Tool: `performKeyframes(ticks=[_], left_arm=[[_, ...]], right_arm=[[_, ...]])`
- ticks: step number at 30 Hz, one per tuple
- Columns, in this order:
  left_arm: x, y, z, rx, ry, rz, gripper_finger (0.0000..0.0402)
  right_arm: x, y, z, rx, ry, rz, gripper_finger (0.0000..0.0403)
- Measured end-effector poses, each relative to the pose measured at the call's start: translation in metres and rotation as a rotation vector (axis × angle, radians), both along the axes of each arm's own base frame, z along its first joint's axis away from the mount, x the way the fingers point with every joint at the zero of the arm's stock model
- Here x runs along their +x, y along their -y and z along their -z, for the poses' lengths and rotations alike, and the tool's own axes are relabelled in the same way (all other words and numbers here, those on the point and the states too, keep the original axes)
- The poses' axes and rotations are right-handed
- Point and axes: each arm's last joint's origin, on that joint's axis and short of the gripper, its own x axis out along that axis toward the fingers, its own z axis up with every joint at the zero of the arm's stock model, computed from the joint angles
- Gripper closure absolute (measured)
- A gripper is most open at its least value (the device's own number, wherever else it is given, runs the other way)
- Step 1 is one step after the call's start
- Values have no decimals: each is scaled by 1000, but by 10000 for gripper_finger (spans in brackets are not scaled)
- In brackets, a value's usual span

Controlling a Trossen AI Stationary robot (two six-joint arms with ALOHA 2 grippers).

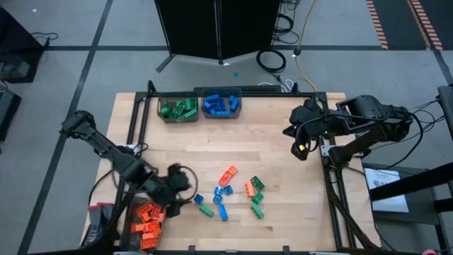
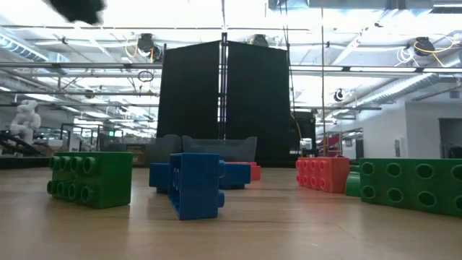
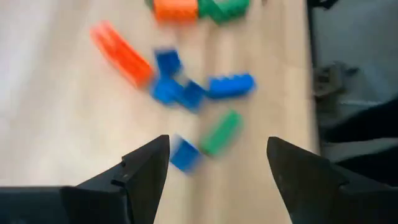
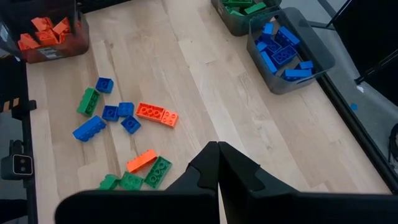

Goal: Sort blocks
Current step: Put the green gamepiece into the top left black bin

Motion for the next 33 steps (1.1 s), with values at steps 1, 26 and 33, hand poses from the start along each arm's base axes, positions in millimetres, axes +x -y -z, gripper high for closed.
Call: performKeyframes(ticks=[1,26,33], left_arm=[[6,-4,1,61,20,28,133],[81,24,120,182,-149,501,133],[92,20,153,238,-211,462,140]], right_arm=[[0,0,0,0,0,0,403],[-2,0,2,5,-25,6,403],[-2,0,2,3,-26,4,403]])
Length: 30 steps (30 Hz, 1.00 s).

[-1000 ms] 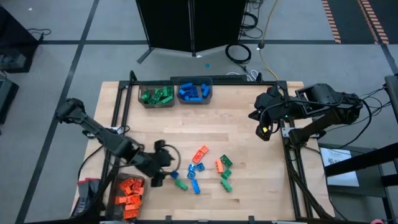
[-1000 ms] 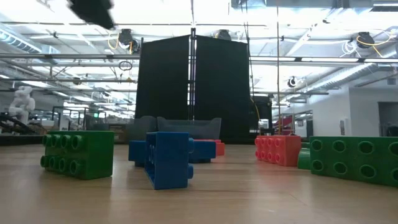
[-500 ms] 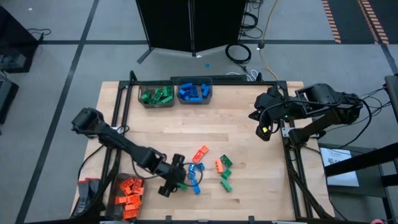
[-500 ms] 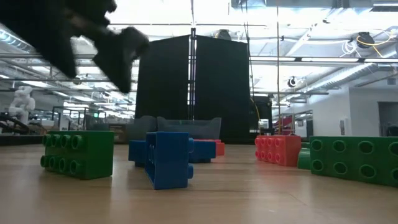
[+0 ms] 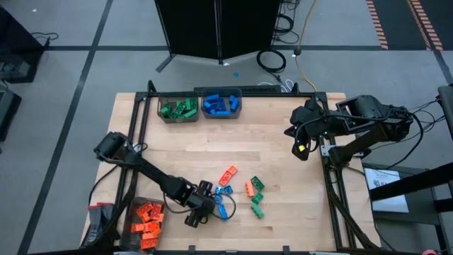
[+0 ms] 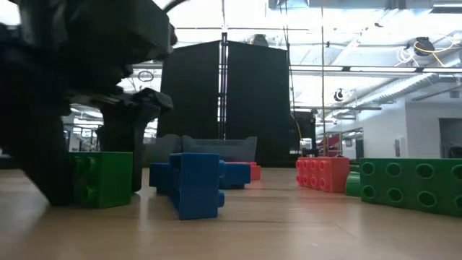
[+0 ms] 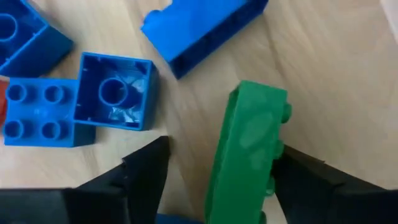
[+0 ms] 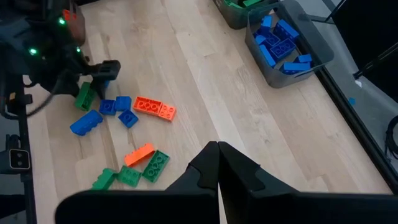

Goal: Sort blocks
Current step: Put the green gamepiece into the top left black bin

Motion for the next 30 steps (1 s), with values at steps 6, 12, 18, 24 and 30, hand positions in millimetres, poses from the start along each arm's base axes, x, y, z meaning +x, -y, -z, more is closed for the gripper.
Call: performKeyframes(ticks=[6,12,18,24,30], left_arm=[[3,-6,5,-34,-40,-11,235],[1,-14,-16,-106,-29,-126,333],[-3,-29,-61,-137,103,-288,333],[-19,-72,-104,-20,242,-659,333],[-42,-138,-130,260,368,-1090,333]], right_arm=[[0,0,0,-1,-4,0,403],[-2,0,2,-5,-26,1,403],[-2,1,2,-7,-29,0,403],[-2,1,2,-12,-28,4,403],[-1,1,1,-12,-10,8,403]])
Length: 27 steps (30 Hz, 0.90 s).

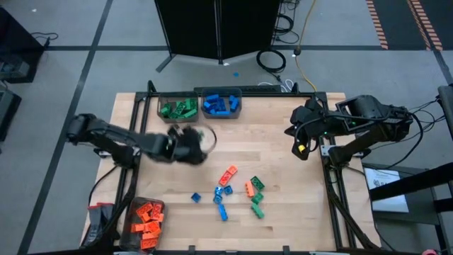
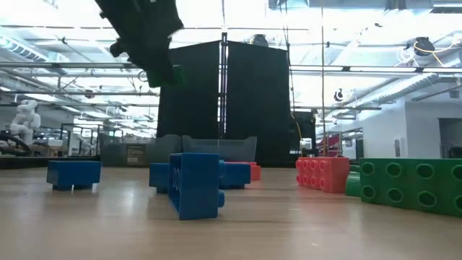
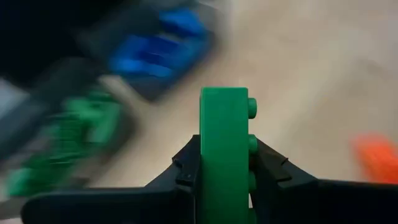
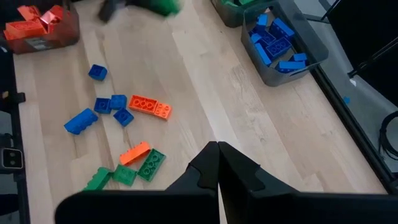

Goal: Sort blocks
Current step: Put the green gamepiece into the top left black bin

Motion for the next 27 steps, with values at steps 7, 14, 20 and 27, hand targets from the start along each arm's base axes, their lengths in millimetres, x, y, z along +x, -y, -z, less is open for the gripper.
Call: performKeyframes(ticks=[7,14,20,27], left_arm=[[-24,-83,-8,61,-84,-351,331],[-50,-147,4,57,-174,-569,331],[-68,-190,19,-37,-59,-684,331],[-87,-212,40,-133,107,-840,331]], right_arm=[[0,0,0,24,14,44,403],[0,1,0,31,24,77,403],[0,1,0,39,28,89,403],[0,1,0,44,30,95,403]])
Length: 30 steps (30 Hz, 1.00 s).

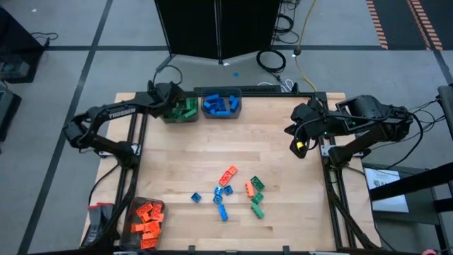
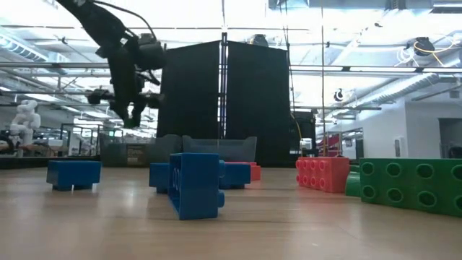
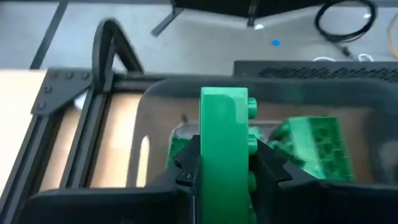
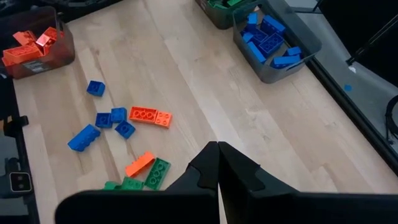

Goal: Sort blocks
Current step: Put the green gamepiece into the top left black bin, then put the blue gamepiece into the top right black bin

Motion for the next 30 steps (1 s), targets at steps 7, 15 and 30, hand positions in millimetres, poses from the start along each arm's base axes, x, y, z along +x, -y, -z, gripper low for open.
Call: performKeyframes(ticks=[7,15,30], left_arm=[[-4,-1,6,-18,1,-11,303],[-3,-1,6,-40,-23,88,210],[48,52,-28,-108,364,964,185]], right_arm=[[0,0,0,2,0,0,403],[0,0,0,1,-1,-5,403],[0,0,0,4,-3,-8,403]])
